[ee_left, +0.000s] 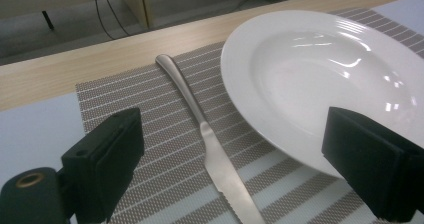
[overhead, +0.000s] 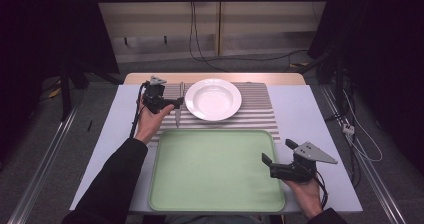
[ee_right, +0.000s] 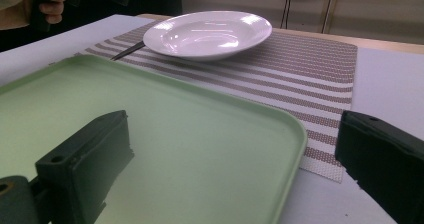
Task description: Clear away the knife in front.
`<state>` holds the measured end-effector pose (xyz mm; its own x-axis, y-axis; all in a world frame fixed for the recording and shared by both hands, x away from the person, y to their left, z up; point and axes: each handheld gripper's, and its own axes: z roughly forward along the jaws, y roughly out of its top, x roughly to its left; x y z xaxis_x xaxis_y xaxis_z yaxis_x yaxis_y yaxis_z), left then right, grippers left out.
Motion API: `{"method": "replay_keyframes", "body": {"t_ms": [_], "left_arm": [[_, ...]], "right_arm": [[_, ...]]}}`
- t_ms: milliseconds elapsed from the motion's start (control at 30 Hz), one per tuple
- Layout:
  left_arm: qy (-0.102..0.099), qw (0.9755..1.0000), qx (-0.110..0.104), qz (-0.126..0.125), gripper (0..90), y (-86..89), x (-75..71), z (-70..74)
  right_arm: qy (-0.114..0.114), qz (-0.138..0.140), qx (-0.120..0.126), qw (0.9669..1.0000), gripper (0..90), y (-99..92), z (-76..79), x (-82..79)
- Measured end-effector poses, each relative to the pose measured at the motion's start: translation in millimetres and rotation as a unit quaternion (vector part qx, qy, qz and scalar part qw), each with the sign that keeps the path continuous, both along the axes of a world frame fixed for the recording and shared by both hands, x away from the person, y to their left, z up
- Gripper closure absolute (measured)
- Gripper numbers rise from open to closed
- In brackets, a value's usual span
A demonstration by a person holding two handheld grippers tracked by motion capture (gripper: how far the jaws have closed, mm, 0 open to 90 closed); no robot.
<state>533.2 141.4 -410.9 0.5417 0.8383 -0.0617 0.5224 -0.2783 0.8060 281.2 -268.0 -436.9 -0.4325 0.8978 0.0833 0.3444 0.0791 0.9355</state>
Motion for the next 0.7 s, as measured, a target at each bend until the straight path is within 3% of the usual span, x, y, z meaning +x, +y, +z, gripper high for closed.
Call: {"method": "replay_keyframes", "body": {"t_ms": [133,233,300,400,500,700], "left_arm": [[0.022,0.9997,0.001,0.01,14.0,-2.8,12.9,-6.4],[0.025,0.9994,0.021,0.014,14.4,-4.3,21.2,-11.9],[0.028,0.9993,0.014,0.02,15.9,-4.9,27.1,-14.6],[0.03,0.9987,0.027,0.031,17.6,-5.9,35.9,-16.6],[0.04,0.998,0.026,0.042,18.4,-7.6,43.2,-20.3],[0.061,0.9965,0.037,0.043,26.0,-13.6,53.6,-29.7]], "right_arm": [[-0.001,-0.003,0.003,1.0,1.4,-0.3,0.1,-0.1],[0.0,-0.004,0.002,1.0,1.4,-0.4,-0.1,0.2],[0.0,-0.004,0.001,1.0,1.4,-0.2,-0.2,0.3],[0.0,-0.004,0.001,1.0,1.4,-0.6,-0.3,0.3],[0.001,-0.004,0.002,1.0,1.4,-0.7,-0.4,0.6],[0.001,-0.003,0.002,1.0,1.4,-0.4,-0.4,0.6]]}}
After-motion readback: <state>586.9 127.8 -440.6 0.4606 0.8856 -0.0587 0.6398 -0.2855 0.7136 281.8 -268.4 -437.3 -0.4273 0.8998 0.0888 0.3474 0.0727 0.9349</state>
